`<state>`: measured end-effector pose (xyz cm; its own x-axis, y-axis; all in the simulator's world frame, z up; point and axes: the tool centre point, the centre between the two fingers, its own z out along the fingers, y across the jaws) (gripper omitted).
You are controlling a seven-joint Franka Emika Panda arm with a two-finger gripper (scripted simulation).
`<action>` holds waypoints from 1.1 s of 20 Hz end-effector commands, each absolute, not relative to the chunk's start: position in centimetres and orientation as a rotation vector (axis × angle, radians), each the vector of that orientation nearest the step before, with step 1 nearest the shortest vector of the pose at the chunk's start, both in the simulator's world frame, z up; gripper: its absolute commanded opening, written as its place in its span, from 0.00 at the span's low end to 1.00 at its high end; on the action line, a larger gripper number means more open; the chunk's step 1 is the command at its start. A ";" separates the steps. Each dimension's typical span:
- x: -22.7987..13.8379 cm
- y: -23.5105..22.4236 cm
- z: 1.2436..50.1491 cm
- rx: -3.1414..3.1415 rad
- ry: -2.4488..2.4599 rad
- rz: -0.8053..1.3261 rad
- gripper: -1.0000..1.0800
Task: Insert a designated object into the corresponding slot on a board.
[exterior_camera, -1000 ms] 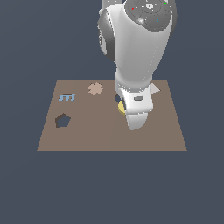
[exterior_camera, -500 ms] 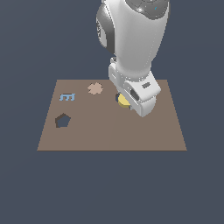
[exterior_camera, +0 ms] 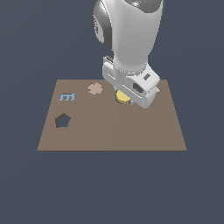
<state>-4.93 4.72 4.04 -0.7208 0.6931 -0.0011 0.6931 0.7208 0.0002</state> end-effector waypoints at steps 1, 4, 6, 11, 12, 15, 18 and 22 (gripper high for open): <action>-5.2 4.6 4.1 1.114 2.936 0.000 0.00; -5.4 4.4 4.1 1.068 2.953 0.000 0.00; -5.5 4.4 4.1 1.047 2.960 0.000 0.00; -5.5 4.3 4.1 1.039 2.964 -0.001 0.00; -5.5 4.3 4.0 1.039 2.964 -0.001 0.00; -5.5 4.3 3.4 1.034 2.965 0.000 0.00; -5.5 4.3 3.1 1.032 2.966 0.000 0.00; -5.5 4.3 3.1 1.032 2.966 0.000 0.96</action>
